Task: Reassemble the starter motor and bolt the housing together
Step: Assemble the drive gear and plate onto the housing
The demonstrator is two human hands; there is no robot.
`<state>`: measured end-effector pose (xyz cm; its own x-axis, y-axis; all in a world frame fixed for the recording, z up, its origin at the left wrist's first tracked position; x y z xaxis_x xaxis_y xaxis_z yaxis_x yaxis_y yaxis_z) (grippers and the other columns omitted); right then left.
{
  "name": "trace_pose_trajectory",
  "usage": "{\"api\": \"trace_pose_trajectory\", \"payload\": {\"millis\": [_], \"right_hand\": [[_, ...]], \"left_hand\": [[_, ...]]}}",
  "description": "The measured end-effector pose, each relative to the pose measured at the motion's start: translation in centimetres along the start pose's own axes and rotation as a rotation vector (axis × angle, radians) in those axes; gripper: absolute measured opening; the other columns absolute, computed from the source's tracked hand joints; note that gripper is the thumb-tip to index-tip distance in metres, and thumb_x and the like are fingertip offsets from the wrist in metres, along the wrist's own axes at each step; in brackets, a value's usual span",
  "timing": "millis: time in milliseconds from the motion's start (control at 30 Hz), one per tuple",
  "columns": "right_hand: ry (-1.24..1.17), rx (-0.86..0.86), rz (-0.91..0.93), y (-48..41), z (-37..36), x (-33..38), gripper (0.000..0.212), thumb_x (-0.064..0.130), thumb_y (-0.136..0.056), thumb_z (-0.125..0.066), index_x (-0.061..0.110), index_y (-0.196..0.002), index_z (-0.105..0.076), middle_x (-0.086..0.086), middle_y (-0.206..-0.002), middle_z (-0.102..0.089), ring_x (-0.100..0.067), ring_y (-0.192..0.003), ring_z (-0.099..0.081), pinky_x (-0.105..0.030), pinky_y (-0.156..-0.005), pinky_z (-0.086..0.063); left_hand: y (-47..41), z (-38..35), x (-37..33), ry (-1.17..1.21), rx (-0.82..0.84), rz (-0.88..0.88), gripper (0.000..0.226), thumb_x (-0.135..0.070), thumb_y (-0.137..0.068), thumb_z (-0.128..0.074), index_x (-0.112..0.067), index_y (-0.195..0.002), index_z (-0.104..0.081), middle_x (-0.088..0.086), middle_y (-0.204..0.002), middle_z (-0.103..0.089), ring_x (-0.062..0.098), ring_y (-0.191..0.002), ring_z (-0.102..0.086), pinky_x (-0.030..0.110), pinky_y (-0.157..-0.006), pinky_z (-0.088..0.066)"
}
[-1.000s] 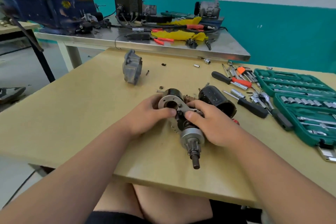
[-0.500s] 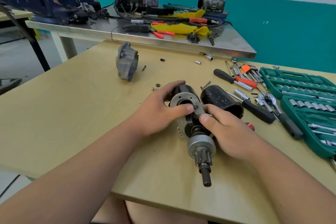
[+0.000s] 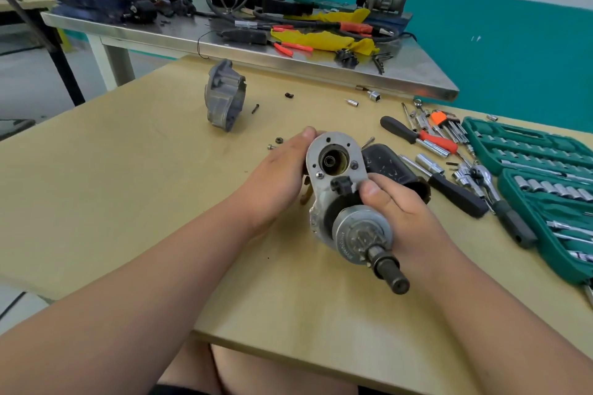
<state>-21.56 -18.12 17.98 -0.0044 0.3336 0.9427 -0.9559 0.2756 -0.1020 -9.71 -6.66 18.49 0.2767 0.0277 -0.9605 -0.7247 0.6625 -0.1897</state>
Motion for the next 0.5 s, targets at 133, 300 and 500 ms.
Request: {"api": "trace_pose_trajectory", "payload": {"millis": [133,300,500], "right_hand": [[-0.063,0.005,0.03,-0.2,-0.4,0.3,0.028,0.06,-0.077,-0.045,0.039,-0.079,-0.064,0.008,-0.066,-0.064,-0.005,-0.06,-0.057,-0.031,-0.062,-0.042],[-0.156,-0.012,0.123,-0.1,-1.1,1.5,0.024,0.054,-0.075,-0.051,0.035,-0.066,-0.062,0.01,-0.056,-0.057,-0.002,-0.052,-0.052,-0.021,-0.053,-0.043],[-0.196,-0.043,0.1,-0.1,-1.7,1.3,0.044,0.044,-0.08,-0.053,0.029,-0.122,-0.05,0.005,-0.105,-0.067,-0.006,-0.084,-0.069,-0.02,-0.067,-0.053]], "left_hand": [[0.3,-0.4,-0.6,0.065,-0.054,-0.023,0.052,-0.041,-0.104,-0.02,-0.038,-0.057,-0.043,-0.02,-0.059,-0.046,-0.002,-0.058,-0.039,0.012,-0.056,-0.038],[0.4,-0.3,-1.1,0.375,-0.001,0.048,0.041,-0.047,-0.088,-0.034,-0.017,-0.075,-0.057,0.002,-0.078,-0.052,0.015,-0.08,-0.045,0.05,-0.085,-0.042],[0.9,-0.9,-0.2,0.814,-0.034,0.194,0.048,-0.044,-0.092,-0.044,-0.024,-0.05,-0.053,-0.005,-0.054,-0.049,0.011,-0.053,-0.047,0.027,-0.06,-0.042]]}}
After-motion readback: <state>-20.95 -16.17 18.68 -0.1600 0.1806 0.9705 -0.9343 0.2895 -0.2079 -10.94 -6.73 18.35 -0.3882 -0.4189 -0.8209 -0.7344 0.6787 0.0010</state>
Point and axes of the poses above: each hand's wrist, its own y-axis away from the middle knuckle, its own z-axis out of the back of the hand, x = y × z, the point moved 3 cm from there along -y, towards the middle knuckle
